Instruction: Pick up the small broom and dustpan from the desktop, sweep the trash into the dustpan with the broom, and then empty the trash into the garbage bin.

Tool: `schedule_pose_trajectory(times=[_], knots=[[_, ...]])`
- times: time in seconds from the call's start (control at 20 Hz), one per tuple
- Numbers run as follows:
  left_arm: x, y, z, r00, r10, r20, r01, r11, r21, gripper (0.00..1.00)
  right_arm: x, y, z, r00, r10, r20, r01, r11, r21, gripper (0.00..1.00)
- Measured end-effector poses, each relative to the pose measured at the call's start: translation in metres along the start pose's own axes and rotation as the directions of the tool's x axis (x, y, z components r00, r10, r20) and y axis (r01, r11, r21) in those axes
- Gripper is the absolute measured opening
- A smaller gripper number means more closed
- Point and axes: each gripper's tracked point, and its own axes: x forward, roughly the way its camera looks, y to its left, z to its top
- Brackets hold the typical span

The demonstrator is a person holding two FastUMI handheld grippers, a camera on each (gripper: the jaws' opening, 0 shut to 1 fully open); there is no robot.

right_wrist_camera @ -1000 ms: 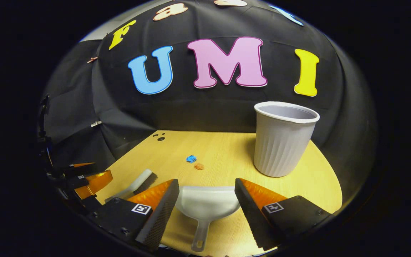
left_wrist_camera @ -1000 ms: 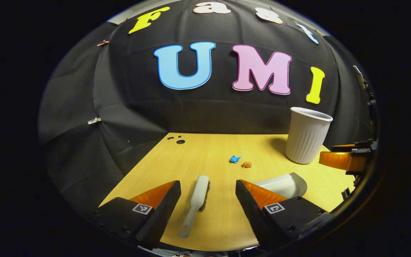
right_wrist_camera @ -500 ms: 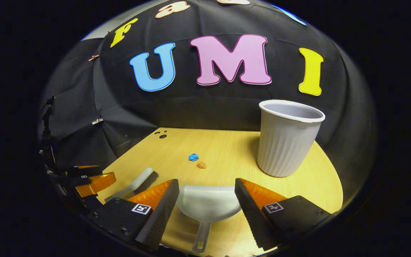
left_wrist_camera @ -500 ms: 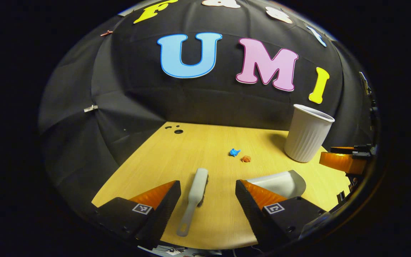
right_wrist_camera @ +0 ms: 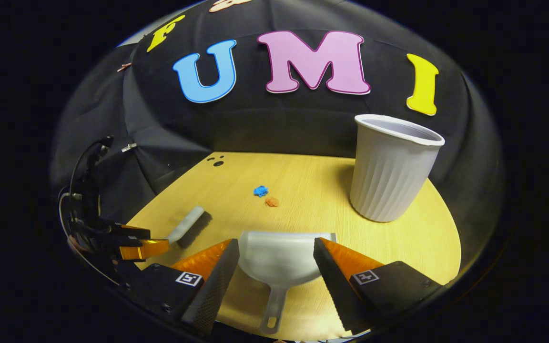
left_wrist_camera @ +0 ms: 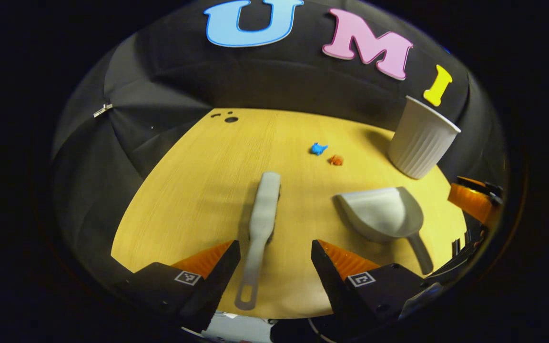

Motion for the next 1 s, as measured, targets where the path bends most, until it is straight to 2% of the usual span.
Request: schedule_pose_trajectory(times=[0.35,0.6,0.8,0.85,0.9,0.95,1.0], knots=[[0.049,0.025,-0.029,0.979,0.030,-0.200,-0.021,0.999,0.045,0.96,0.006,-0.008,-0.043,0.993,-0.026,-0.113,0.031,0.999,0.042,0.98],[0.075,0.021,-0.032,0.958,0.044,-0.282,-0.017,0.995,0.097,0.94,0.005,-0.016,-0.067,0.983,-0.035,-0.180,0.050,0.996,0.079,0.98],[0.087,0.006,-0.033,0.952,0.031,-0.306,0.004,0.994,0.114,0.80,0.007,-0.019,-0.081,0.974,-0.029,-0.226,0.055,0.992,0.110,0.98],[0.089,0.004,-0.031,0.954,0.026,-0.299,0.006,0.994,0.109,0.69,0.009,-0.020,-0.085,0.971,-0.029,-0.236,0.057,0.992,0.113,0.98],[0.090,0.001,-0.033,0.952,0.023,-0.304,0.009,0.995,0.103,0.63,0.010,-0.022,-0.088,0.969,-0.030,-0.246,0.061,0.991,0.116,1.00],[0.091,0.001,-0.032,0.954,0.021,-0.300,0.009,0.995,0.098,0.50,0.011,-0.021,-0.092,0.966,-0.023,-0.258,0.056,0.991,0.123,0.99],[0.090,0.001,-0.032,0.953,0.019,-0.301,0.011,0.995,0.099,0.48,0.012,-0.021,-0.095,0.963,-0.017,-0.270,0.055,0.990,0.133,0.99]])
